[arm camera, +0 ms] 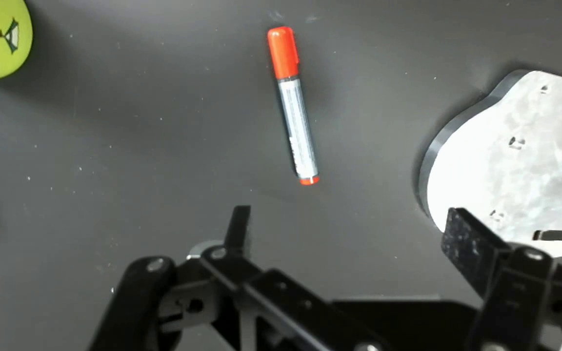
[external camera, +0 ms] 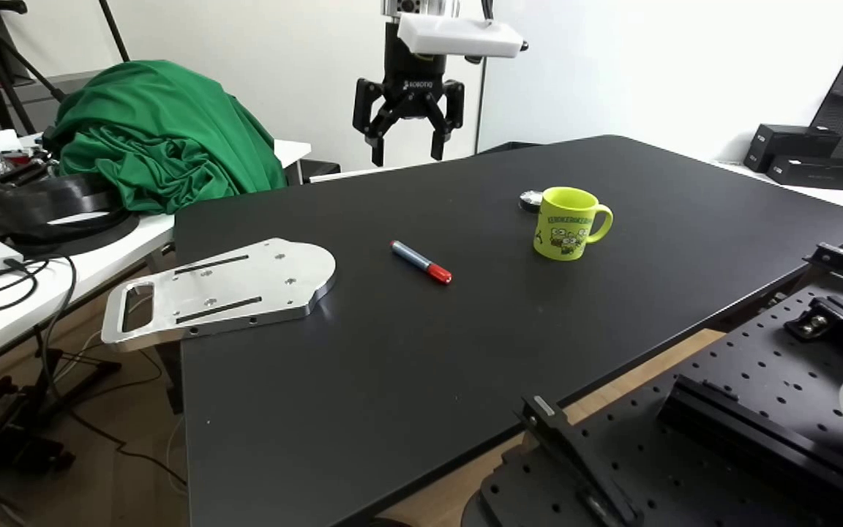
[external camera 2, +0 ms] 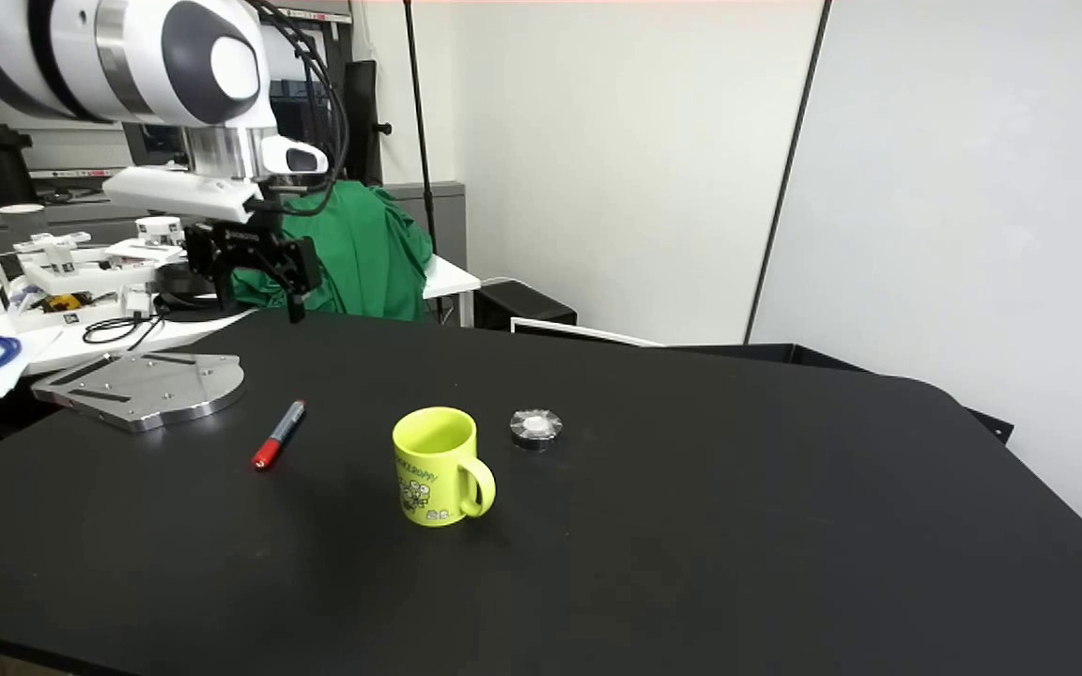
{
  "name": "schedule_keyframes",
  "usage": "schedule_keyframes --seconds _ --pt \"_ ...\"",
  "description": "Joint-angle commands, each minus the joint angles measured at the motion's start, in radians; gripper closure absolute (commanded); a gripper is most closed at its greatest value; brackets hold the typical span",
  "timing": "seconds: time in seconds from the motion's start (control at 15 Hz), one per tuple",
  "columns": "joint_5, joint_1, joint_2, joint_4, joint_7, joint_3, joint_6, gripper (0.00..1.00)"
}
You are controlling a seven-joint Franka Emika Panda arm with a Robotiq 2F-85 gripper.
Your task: Put the sharpie in the mug
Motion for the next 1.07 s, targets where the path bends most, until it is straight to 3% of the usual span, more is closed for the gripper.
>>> schedule_keyframes --seconds 0.0,0.33,0.73,1.0 --pt "-0.037 0.056 0.083 0.049 0.218 -0.056 0.003 0.0" --pt "0.006 0.014 0.163 0.048 0.083 -0.022 0.049 0.0" --pt "0.04 -0.091 0.236 0.052 -0.221 0.071 0.123 0.0" --pt "0.029 -0.133 0.29 0.065 -0.346 0.106 0.159 0.0"
